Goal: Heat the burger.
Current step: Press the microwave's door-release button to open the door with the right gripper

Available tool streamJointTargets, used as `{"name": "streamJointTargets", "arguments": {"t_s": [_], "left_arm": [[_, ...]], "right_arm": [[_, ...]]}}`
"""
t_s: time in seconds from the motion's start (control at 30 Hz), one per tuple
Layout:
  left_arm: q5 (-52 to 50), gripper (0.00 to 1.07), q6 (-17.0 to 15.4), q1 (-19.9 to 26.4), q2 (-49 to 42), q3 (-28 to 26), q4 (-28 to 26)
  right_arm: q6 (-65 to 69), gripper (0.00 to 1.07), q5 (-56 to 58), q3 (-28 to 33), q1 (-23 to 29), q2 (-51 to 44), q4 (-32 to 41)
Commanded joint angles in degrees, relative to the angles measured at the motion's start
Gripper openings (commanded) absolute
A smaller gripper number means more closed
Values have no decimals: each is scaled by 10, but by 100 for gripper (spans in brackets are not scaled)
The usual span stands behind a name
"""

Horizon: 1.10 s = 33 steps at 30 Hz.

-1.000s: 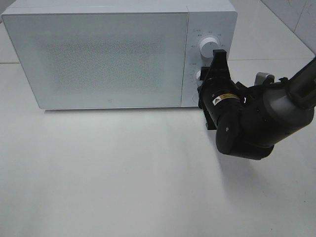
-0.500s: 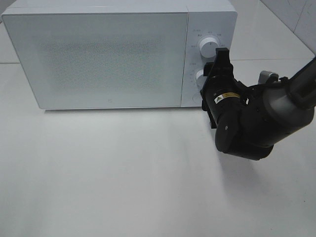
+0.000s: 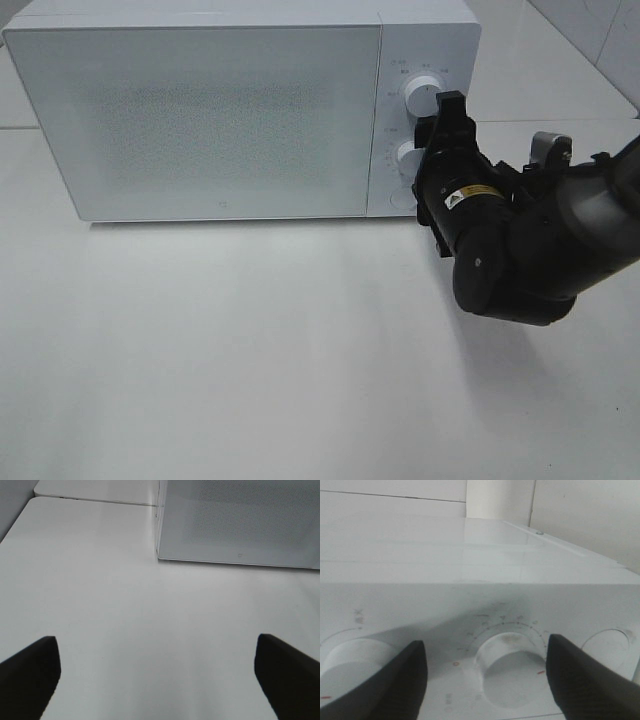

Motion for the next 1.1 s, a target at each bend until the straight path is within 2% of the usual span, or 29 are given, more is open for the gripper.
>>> {"name": "streamJointTargets", "arguments": {"t_s": [0.03,0.17,0.23,0.33,0.5,0.53,0.67,0.73,0.87,0.93,1.1], "left_arm": [[-2,98,-1,2,-11,2,1],[-2,98,-1,2,-11,2,1],[-2,98,-1,2,-11,2,1],[-2,98,-1,2,-11,2,1],[-2,98,-1,2,-11,2,1],[-2,98,-1,2,-11,2,1],[-2,98,-1,2,-11,2,1],[-2,98,-1,2,-11,2,1],[-2,98,-1,2,-11,2,1],[-2,98,-1,2,-11,2,1],[-2,98,-1,2,-11,2,1]], "right_arm": [[-24,64,-14,29,-3,-37,-26],[-41,64,-13,53,-3,-58,-29],[-69,64,-3,84,-3,-91,-34],[-81,64,3,91,-3,-101,-35],[-166,64,77,111,-3,-156,-40],[-218,64,132,112,-3,-180,-41],[-301,64,215,112,-5,-217,-41],[-390,64,293,112,-5,-249,-41],[-484,64,347,112,-5,-276,-41],[-603,64,407,112,-5,-307,-42],[-700,64,468,112,-5,-337,-44]]}}
